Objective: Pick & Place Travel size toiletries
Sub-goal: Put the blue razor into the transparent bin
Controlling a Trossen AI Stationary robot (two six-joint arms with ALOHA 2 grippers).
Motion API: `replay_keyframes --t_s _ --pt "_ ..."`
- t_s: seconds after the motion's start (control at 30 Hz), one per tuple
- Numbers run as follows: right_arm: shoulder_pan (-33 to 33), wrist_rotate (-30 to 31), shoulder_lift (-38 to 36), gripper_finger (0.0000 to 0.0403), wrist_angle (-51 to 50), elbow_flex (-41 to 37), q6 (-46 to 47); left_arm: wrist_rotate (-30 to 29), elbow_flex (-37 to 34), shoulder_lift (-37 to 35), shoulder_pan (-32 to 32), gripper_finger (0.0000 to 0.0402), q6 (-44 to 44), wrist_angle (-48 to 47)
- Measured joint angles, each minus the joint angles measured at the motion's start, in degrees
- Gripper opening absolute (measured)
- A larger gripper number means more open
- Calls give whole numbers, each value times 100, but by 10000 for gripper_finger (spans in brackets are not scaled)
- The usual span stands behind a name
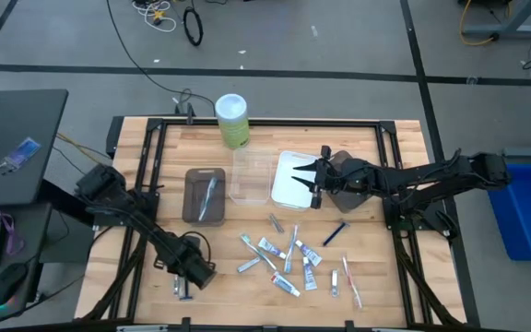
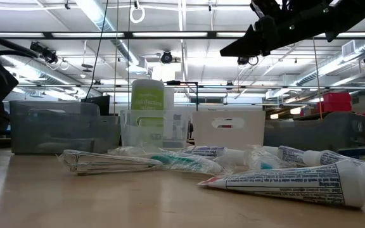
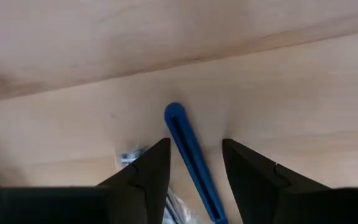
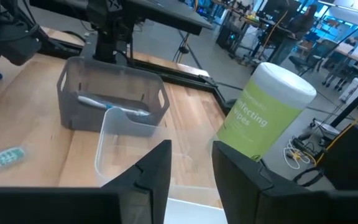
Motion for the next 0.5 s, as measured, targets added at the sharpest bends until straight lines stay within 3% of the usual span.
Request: replay_keyframes --t_s 0.13,0.4,0.5 --pt "0 0 0 126 14 0 0 -72 -72 2 1 135 124 64" --pt "0 0 0 138 23 0 0 -322 -69 13 10 34 -54 164" --pt "0 0 0 135 23 0 0 -518 63 27 59 29 23 112"
